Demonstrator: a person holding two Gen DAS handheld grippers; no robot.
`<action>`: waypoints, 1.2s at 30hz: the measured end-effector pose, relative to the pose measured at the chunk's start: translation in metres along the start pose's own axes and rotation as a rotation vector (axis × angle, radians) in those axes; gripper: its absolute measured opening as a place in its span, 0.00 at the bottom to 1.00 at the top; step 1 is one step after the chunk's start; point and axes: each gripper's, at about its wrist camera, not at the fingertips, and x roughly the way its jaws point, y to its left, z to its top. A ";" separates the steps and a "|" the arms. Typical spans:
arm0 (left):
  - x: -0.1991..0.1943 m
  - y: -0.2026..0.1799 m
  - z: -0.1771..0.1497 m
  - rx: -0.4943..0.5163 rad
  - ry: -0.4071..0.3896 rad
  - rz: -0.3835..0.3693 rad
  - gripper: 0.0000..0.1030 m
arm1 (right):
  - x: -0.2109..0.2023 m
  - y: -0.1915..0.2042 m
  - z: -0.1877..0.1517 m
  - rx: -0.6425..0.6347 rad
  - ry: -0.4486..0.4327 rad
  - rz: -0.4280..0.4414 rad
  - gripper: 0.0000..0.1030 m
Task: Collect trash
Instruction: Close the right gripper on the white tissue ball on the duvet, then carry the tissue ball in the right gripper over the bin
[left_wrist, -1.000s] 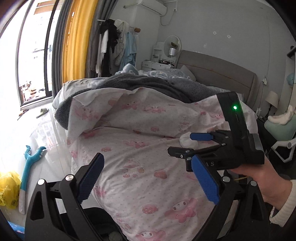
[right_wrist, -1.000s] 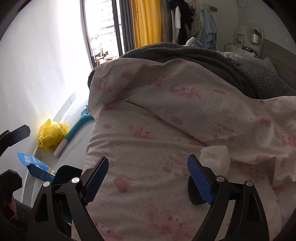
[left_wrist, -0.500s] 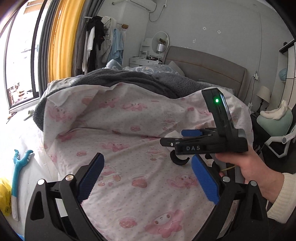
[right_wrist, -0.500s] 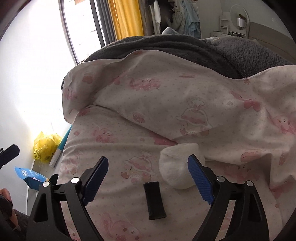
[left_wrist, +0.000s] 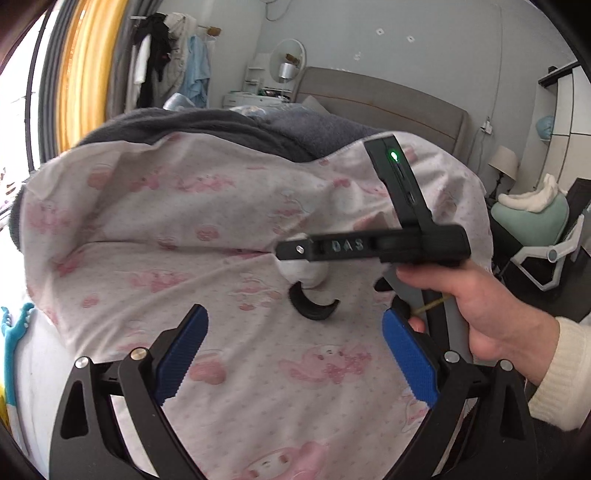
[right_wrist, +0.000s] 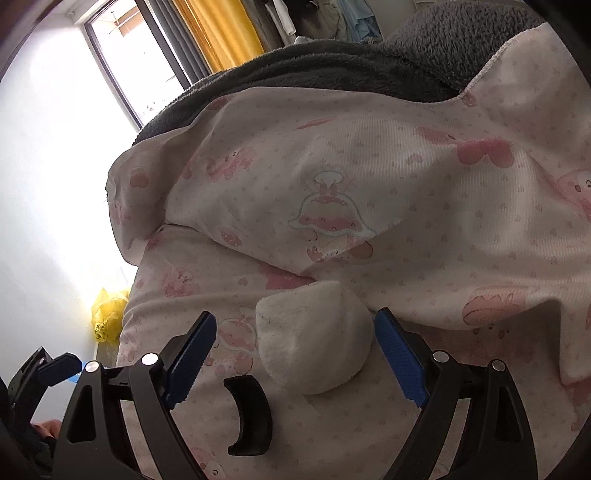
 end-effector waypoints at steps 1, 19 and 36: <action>0.004 -0.002 0.000 0.005 0.006 -0.003 0.94 | 0.001 -0.001 0.001 -0.008 0.005 -0.002 0.86; 0.069 -0.024 -0.001 0.061 0.094 0.037 0.84 | 0.001 -0.022 0.000 -0.032 -0.007 0.042 0.54; 0.101 -0.017 0.002 0.098 0.165 0.045 0.66 | -0.037 -0.047 -0.005 -0.035 -0.056 0.095 0.54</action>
